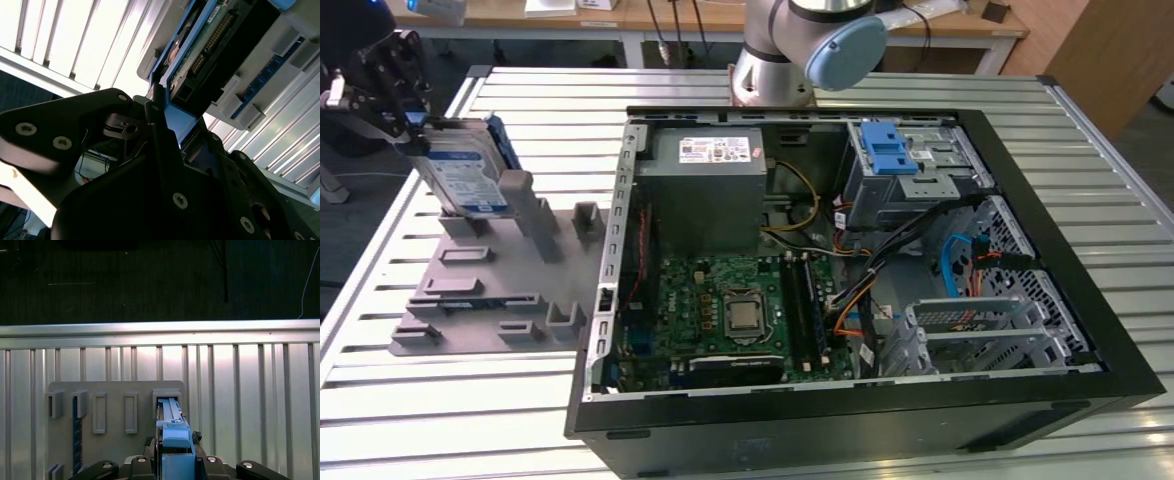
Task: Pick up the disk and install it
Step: 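Pick up the disk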
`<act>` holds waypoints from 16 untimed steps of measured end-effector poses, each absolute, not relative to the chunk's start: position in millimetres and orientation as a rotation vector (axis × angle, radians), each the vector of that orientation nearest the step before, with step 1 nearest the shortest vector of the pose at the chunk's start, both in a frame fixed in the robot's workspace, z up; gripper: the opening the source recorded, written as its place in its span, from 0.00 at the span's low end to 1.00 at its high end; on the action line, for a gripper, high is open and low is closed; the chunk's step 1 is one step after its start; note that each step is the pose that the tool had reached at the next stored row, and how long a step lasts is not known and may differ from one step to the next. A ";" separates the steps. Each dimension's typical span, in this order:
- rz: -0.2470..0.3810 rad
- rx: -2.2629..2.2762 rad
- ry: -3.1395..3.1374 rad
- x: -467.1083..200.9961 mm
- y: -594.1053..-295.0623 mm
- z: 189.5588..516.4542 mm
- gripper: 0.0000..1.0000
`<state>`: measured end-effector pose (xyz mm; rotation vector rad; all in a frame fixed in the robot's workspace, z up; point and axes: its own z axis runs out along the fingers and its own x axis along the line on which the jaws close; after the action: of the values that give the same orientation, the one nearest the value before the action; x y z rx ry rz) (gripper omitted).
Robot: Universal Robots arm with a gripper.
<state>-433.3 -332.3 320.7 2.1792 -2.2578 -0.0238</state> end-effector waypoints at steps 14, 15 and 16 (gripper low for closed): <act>-0.024 2.179 -2.258 -433.3 -332.3 326.4 0.36; -0.024 2.179 -2.258 -433.3 -332.3 326.7 0.36; -0.024 2.179 -2.258 -433.3 -332.3 327.0 0.36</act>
<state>-433.3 -332.3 327.0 2.1793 -2.2578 -0.0238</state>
